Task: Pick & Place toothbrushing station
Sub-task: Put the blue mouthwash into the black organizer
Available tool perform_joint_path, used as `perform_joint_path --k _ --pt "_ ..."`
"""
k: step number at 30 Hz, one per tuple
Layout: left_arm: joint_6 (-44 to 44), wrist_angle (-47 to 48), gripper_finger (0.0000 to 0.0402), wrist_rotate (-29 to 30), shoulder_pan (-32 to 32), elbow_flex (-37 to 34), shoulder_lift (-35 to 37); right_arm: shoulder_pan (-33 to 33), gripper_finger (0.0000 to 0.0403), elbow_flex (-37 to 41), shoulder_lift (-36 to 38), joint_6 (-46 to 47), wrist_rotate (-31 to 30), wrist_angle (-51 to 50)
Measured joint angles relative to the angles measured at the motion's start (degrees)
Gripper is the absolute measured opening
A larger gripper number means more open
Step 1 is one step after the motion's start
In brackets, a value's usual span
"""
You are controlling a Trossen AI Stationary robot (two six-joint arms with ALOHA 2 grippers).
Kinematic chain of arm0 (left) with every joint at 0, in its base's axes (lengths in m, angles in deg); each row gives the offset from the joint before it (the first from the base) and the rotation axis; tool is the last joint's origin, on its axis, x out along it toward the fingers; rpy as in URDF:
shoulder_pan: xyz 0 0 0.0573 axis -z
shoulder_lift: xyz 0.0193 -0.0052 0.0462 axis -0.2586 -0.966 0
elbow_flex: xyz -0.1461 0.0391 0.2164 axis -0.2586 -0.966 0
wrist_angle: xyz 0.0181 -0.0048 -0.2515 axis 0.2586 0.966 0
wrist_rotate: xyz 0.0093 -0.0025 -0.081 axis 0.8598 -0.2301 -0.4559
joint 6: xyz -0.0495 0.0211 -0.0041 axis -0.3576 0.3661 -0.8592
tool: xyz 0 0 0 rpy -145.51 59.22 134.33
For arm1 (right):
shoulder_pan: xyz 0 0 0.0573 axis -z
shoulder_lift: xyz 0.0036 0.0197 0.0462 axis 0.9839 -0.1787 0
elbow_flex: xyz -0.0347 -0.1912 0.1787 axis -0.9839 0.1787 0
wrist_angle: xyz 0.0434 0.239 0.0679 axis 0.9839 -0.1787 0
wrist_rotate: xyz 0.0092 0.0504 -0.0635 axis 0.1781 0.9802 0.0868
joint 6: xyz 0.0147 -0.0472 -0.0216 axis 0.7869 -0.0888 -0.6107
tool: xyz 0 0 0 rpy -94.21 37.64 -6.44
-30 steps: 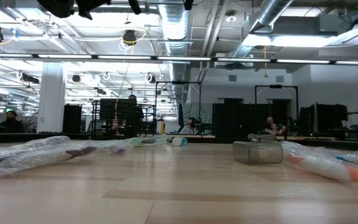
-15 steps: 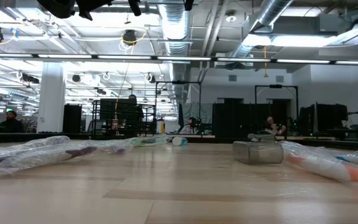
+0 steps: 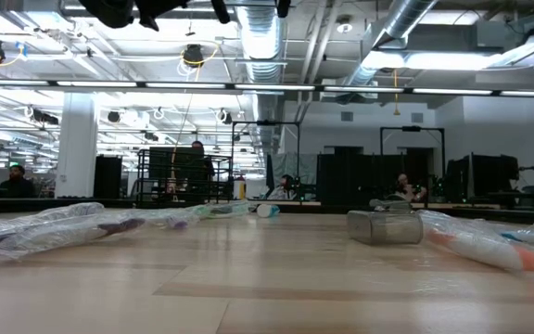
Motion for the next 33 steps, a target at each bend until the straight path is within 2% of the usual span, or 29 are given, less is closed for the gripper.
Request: perform_joint_path --k 10,14,18,20,26,29,33 --pt "2.5 1.3 0.0085 0.2 -1.8 0.1 2.0 0.0 0.0030 -0.1 -0.1 0.0 0.5 0.0" --pt "4.0 0.7 0.0085 1.0 -3.2 -0.1 4.3 -0.3 0.0028 -0.1 -0.1 -0.1 3.5 -4.9" --pt "8.2 1.1 0.0085 1.2 -2.8 -3.5 7.9 -0.7 0.0028 0.0 -0.1 -2.9 4.5 -10.0" --pt "11.6 3.5 0.0085 3.3 -2.2 -6.3 10.2 -0.8 0.0034 0.0 -0.1 -4.8 4.5 -10.6" --pt "21.9 7.6 0.0085 16.0 2.5 -17.8 17.8 -1.0 0.0064 0.0 -0.1 -6.0 6.7 -10.9" --pt "23.6 5.3 0.0085 22.1 4.6 -24.8 21.1 -0.3 0.0071 0.0 -0.1 -6.8 6.6 -11.3" --pt "24.2 -4.1 0.0085 29.2 7.3 -34.6 23.2 0.5 0.0073 0.0 -0.1 -7.1 6.4 -10.8"
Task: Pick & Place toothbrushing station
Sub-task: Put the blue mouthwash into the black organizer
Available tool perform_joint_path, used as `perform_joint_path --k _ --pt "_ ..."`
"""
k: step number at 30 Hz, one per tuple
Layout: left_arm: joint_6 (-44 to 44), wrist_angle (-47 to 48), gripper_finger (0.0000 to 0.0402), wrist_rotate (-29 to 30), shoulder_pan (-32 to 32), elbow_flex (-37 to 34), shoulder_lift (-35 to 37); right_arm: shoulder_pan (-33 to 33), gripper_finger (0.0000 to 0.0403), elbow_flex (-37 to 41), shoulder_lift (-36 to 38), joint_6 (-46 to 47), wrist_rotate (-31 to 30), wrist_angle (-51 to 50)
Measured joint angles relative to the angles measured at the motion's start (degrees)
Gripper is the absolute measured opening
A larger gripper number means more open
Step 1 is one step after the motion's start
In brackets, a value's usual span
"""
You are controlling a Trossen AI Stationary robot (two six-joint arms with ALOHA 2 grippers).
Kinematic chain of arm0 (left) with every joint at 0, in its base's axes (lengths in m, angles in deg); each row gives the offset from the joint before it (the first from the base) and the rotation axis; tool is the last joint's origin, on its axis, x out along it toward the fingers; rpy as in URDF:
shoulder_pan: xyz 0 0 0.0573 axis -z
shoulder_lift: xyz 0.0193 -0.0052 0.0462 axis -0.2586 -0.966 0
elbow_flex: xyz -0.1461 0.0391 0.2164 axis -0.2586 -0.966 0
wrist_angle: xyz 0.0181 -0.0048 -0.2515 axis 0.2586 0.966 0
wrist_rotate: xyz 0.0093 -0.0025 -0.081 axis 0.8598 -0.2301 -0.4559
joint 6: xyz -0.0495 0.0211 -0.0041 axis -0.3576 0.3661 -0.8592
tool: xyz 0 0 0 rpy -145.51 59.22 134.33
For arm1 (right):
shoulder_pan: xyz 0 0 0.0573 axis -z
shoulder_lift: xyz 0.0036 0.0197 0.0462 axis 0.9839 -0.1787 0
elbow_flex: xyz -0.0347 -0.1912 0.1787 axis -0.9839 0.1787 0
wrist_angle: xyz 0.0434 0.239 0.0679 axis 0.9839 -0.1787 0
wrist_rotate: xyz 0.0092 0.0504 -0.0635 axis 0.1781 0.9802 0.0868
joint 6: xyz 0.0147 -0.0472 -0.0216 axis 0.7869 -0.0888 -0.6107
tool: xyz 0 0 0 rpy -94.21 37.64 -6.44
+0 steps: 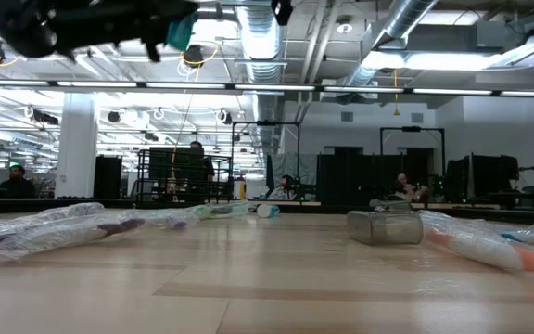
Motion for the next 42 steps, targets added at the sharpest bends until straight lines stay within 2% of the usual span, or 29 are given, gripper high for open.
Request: perform_joint_path --k 7,12,18,23,30,36,42 --pt "2.5 -17.5 0.0085 7.3 0.8 -14.7 -2.2 0.3 0.0073 0.0 0.0 -0.4 -0.1 2.1" --pt "4.2 -24.4 0.0085 8.1 -0.6 -18.9 -6.9 0.1 0.0073 0.0 0.0 -2.1 -0.2 2.5" --pt "3.9 -29.9 0.0085 4.5 -3.7 -16.5 -15.8 0.1 0.0073 0.0 0.0 -2.1 -0.2 3.9" --pt "2.4 -33.9 0.0085 0.4 -6.8 -12.3 -26.2 0.1 0.0073 0.0 0.0 -2.1 -0.2 4.1" --pt "2.5 -33.9 0.0085 -2.8 -7.1 -6.1 -37.4 0.1 0.0073 0.0 0.0 -3.9 -0.2 2.2" --pt "2.5 -33.9 0.0085 -3.8 -7.1 -4.7 -42.2 0.1 0.0073 0.0 0.0 -6.6 0.0 -0.5" --pt "2.6 -34.0 0.0085 -4.1 -7.1 -4.8 -43.4 0.1 0.0073 0.0 0.0 -7.3 1.1 -0.7"
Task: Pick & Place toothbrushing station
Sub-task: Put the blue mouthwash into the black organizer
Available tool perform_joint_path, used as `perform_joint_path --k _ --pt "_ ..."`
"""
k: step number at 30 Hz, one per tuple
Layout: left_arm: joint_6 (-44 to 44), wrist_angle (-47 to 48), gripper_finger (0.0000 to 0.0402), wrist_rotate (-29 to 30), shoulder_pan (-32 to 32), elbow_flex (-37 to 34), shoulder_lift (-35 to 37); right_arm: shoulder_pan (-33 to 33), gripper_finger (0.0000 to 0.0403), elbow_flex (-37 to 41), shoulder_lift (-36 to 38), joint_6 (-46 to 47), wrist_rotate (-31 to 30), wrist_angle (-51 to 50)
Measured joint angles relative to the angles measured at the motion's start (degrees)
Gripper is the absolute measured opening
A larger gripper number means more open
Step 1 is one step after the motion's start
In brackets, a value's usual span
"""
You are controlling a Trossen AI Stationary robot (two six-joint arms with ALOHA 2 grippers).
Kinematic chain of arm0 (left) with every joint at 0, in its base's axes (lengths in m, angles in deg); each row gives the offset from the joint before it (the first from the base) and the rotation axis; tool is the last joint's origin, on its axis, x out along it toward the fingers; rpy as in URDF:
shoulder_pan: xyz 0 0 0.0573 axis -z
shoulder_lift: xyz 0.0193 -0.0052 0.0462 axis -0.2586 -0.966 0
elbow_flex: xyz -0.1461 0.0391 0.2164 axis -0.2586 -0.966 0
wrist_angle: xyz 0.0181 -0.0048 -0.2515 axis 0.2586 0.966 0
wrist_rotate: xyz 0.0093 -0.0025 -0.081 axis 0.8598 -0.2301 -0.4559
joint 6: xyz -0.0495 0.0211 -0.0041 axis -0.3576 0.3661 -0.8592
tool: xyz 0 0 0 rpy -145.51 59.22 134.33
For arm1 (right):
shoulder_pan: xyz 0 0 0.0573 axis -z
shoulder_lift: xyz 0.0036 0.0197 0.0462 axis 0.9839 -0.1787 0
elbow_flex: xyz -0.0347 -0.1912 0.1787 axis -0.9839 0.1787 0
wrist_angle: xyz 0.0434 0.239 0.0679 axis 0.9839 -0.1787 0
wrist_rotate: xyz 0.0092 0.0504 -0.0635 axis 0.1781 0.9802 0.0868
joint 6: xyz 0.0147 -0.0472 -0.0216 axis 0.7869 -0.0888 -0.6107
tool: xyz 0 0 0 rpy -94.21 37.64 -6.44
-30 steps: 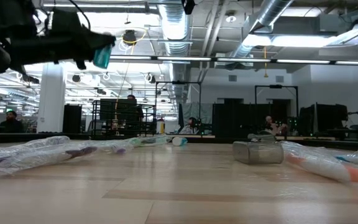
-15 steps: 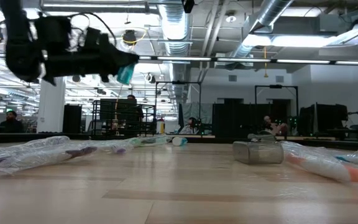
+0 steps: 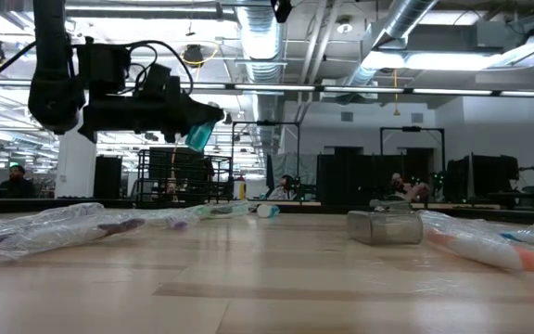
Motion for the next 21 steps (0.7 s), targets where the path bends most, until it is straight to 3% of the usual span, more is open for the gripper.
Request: perform_joint_path --k 11,17,21 --pt "-0.3 0.0 0.0085 -1.7 -1.9 0.0 0.0 0.0 0.0073 0.0 0.0 -0.4 1.1 0.0" --pt "-0.9 0.0 0.0114 -2.4 -1.9 0.0 0.0 0.0 0.0073 0.0 0.0 -0.7 1.5 0.0" --pt "-1.9 0.0 0.0112 -3.6 -1.9 0.0 0.1 0.0 0.0073 0.0 0.0 -0.7 1.5 0.1"
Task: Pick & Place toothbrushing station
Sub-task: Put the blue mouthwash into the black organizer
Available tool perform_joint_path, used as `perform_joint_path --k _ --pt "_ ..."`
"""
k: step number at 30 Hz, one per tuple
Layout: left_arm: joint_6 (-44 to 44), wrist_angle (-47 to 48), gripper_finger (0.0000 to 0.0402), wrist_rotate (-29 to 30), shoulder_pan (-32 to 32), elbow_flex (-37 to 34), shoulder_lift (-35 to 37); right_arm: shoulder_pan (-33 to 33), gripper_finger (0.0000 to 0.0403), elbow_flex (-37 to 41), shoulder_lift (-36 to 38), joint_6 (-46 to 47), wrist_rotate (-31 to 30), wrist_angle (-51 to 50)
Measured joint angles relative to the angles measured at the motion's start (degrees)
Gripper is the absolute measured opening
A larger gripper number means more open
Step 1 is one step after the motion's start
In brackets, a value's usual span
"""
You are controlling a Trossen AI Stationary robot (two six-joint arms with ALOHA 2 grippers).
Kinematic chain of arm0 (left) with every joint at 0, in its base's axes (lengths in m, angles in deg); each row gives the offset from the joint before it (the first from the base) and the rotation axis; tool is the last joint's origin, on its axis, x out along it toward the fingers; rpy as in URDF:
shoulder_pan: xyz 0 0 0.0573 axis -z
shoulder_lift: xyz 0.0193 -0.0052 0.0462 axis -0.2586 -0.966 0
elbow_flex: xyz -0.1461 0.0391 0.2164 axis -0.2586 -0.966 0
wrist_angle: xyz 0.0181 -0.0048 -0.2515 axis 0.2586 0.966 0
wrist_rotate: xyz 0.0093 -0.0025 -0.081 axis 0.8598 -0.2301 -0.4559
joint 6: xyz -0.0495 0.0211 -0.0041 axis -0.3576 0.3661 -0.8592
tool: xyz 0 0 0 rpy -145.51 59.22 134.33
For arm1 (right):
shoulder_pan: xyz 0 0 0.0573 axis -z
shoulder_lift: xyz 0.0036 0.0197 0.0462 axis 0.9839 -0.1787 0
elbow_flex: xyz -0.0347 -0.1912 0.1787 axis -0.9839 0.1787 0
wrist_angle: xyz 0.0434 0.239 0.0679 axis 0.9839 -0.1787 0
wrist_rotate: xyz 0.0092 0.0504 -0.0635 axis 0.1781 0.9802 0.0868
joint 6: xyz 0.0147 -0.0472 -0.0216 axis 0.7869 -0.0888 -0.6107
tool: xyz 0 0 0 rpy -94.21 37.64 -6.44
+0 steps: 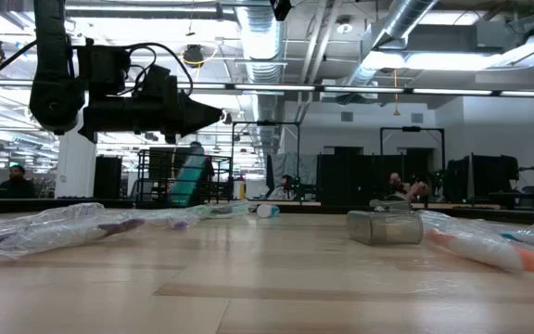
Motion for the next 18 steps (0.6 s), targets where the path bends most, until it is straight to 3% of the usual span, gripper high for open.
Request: perform_joint_path --k 18 --pt "-1.3 0.0 0.0096 -1.5 0.0 2.6 3.2 0.0 0.0073 0.0 0.0 0.3 0.1 2.0"
